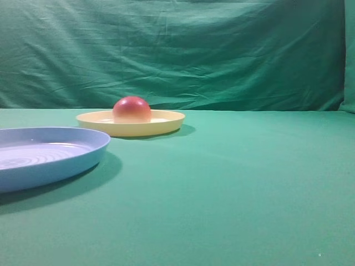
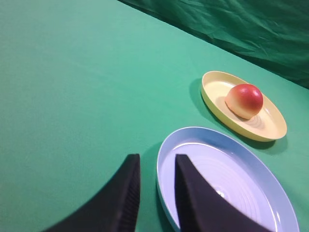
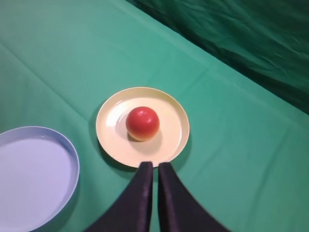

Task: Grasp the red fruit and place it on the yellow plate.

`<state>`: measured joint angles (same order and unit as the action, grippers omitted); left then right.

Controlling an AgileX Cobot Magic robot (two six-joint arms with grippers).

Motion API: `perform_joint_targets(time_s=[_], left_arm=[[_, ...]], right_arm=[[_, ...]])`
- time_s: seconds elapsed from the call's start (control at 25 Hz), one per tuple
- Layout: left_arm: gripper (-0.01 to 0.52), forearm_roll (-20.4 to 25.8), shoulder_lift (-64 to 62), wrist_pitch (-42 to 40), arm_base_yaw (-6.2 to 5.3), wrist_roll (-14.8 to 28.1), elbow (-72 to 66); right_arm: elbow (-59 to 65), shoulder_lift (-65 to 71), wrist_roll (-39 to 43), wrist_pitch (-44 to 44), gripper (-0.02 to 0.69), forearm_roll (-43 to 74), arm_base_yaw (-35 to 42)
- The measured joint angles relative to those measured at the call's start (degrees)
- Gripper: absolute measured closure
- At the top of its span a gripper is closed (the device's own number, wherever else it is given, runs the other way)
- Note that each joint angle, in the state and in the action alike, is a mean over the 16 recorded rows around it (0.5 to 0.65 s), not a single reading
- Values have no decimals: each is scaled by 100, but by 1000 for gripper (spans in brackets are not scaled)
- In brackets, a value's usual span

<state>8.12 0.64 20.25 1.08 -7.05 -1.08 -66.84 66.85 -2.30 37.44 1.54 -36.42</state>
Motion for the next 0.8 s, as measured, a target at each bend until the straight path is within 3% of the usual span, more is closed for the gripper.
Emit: perform_joint_targets(time_s=[0.2, 0.4, 0.8], left_arm=[[357, 0, 0, 0, 0, 0, 0], [357, 0, 0, 0, 0, 0, 0], [357, 0, 0, 0, 0, 0, 0]], right_arm=[[1587, -1607, 22, -449, 665, -152, 0], [2668, -3048, 48, -360, 665, -249, 0], [3357, -4552, 88, 298, 665, -174, 52]])
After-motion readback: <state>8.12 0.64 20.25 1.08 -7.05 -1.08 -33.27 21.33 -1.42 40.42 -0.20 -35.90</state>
